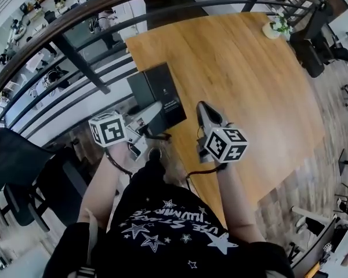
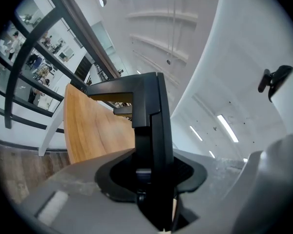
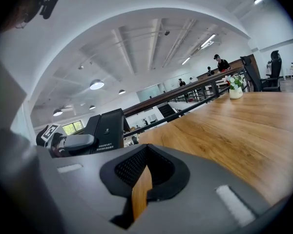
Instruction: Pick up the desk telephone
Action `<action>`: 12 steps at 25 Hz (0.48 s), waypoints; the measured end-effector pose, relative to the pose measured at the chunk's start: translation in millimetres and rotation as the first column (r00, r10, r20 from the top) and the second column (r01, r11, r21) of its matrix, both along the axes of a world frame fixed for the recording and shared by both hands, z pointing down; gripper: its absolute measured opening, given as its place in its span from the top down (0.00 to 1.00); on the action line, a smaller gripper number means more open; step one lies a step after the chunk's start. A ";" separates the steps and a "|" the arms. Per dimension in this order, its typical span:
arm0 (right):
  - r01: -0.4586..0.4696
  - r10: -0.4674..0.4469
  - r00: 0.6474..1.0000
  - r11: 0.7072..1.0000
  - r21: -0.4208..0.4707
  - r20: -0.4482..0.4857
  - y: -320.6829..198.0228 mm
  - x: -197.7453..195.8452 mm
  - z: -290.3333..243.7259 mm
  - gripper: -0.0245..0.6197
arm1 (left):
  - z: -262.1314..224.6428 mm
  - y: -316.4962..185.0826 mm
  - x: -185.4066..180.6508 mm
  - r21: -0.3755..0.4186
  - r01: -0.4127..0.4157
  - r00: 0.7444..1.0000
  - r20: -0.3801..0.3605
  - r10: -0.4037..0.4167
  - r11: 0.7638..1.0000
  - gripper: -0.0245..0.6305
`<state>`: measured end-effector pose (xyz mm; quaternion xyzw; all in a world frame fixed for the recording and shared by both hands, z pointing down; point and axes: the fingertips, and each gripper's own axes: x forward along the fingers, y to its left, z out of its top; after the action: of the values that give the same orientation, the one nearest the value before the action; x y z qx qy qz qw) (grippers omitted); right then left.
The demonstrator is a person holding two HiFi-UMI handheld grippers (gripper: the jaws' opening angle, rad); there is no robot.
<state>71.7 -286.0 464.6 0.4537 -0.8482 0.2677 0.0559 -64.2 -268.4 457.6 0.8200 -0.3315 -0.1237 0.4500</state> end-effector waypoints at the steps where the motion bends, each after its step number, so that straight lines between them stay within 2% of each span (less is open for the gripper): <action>1: 0.010 -0.010 1.000 1.000 0.007 -0.002 10.5 -1.2 0.7 0.96 | -1.0 12.7 -1.1 0.013 0.009 1.000 0.009 -0.009 1.000 0.70; 7: 0.068 -0.068 0.998 0.997 0.030 -0.014 74.2 -2.8 3.7 0.96 | -7.5 85.9 -0.7 0.060 0.070 0.998 0.000 -0.070 0.996 0.70; 12: 0.114 -0.114 0.993 0.993 0.032 -0.017 107.8 10.0 5.0 0.96 | -6.7 122.4 12.8 0.053 0.125 0.992 -0.019 -0.124 0.991 0.70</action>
<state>81.7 -178.1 469.6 0.4072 -0.8766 0.2468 0.0699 -51.3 -146.0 450.9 0.8086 -0.3752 -0.1668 0.4214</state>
